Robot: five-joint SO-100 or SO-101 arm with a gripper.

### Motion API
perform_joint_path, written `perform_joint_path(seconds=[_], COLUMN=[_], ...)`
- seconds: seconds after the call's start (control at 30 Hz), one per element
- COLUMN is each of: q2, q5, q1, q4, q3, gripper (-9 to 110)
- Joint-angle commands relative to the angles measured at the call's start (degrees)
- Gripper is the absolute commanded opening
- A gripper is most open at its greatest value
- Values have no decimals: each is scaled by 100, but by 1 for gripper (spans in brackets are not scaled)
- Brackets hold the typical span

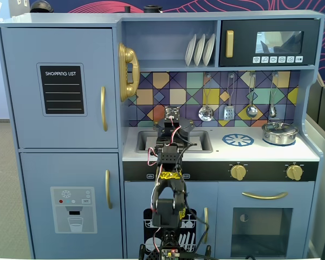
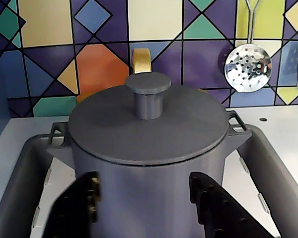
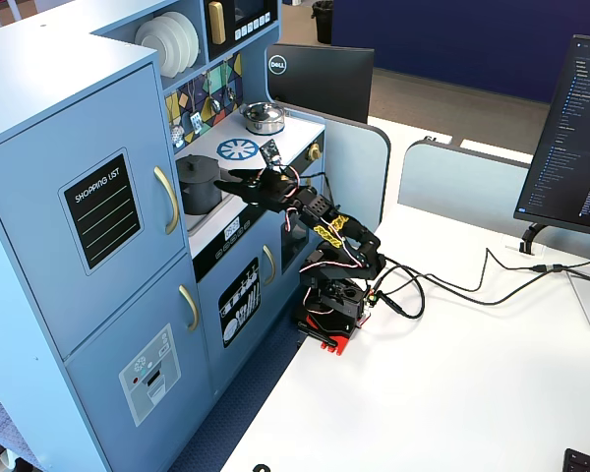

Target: Take off the lid from the gray recipient and place it on the counter

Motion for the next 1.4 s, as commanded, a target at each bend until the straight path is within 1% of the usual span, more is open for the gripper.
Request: perform_joint_path(seconds=[0.0,0.2,0.43,1.17,1.27,1.37], q2=[-308,-721,-1274,-3806,-3973,-3999], q5=[-9,-88,-132,-123,-88,-132], q1=[-62,-88,-123,-97,-97,-114], q4=[-369,-756,-923,-2268,-2320,-2312], q3=[-483,-650,-1002,-2197,-2347,-2364], gripper=[19,19,17,15,13,2])
